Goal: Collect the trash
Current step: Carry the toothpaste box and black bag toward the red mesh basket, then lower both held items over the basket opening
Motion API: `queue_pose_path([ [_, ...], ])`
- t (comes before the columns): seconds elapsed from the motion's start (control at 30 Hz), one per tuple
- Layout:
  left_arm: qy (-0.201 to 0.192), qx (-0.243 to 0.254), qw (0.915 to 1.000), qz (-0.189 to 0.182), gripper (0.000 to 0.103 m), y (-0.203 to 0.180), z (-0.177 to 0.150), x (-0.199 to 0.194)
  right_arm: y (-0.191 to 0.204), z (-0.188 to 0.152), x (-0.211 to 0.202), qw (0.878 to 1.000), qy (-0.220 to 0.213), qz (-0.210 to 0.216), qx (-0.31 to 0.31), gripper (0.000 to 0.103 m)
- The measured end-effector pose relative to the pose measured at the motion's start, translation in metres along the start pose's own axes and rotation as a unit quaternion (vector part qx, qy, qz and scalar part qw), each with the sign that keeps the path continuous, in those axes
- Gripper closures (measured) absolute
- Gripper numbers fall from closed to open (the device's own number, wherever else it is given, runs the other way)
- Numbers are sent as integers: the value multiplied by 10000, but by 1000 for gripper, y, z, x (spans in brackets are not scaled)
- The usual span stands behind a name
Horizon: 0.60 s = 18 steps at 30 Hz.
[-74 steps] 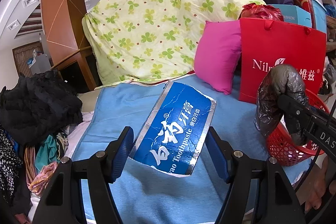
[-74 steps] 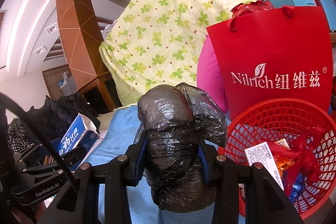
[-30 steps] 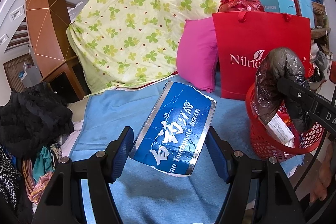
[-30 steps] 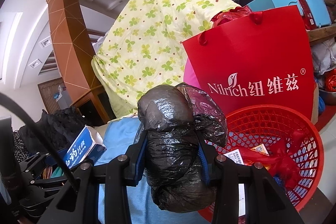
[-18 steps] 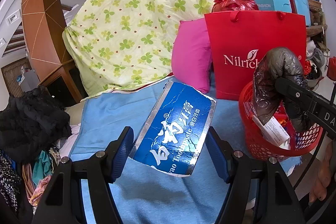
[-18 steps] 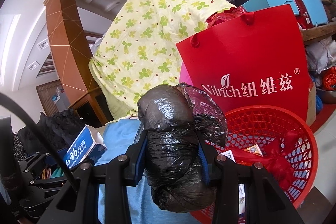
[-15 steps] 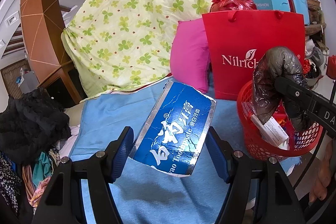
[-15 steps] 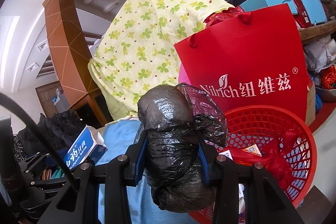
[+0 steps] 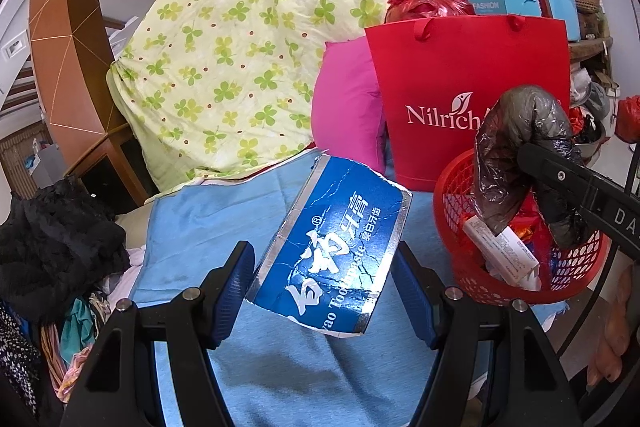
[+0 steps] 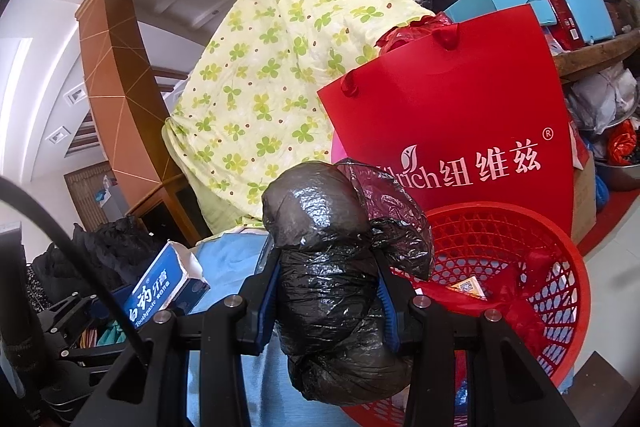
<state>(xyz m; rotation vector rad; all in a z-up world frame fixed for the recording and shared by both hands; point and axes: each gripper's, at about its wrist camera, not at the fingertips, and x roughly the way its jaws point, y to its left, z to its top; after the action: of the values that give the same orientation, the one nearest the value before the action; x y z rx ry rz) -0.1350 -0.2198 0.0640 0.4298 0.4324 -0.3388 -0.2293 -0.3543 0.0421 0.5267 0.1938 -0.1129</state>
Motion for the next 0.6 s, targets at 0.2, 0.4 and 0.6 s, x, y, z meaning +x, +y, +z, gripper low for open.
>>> queue_pose_path([
  [0.2, 0, 50, 10000, -39, 32, -6, 2, 1, -2, 0, -4, 10000, -27, -36, 51, 58],
  [0.4, -11, 95, 9999, -84, 32, -11, 3, 1, -2, -1, -7, 9999, -55, -78, 90, 58],
  [0.6, -16, 153, 9998, -124, 32, -20, 4, 0, -4, -2, -10, 9998, -70, -121, 139, 58],
])
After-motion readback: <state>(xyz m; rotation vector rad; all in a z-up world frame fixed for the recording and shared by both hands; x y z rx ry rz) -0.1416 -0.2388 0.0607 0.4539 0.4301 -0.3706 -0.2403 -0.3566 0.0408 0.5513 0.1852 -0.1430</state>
